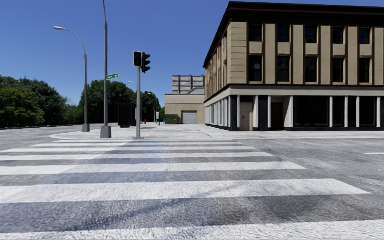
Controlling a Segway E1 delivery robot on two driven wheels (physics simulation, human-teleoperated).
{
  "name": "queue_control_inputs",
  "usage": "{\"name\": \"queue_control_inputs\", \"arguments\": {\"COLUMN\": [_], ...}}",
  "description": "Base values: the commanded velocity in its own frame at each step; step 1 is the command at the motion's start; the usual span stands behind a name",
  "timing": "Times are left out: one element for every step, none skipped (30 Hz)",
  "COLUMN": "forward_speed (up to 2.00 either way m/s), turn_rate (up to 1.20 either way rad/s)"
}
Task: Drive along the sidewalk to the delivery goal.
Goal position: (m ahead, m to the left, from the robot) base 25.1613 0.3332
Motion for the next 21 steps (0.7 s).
{"name": "queue_control_inputs", "arguments": {"forward_speed": [1.51, 1.47, 1.37, 1.37, 1.34, 1.33, 1.33, 1.33, 1.33, 1.33, 1.33, 1.33, 1.33, 1.33, 1.33, 1.33, 1.33, 1.33, 1.33, 1.33, 1.47], "turn_rate": [0.19, 0.19, 0.19, 0.19, 0.19, 0.19, 0.19, 0.26, 0.27, 0.24, 0.24, 0.06, 0.00, 0.00, 0.00, 0.00, 0.00, 0.00, 0.00, 0.00, 0.00]}}
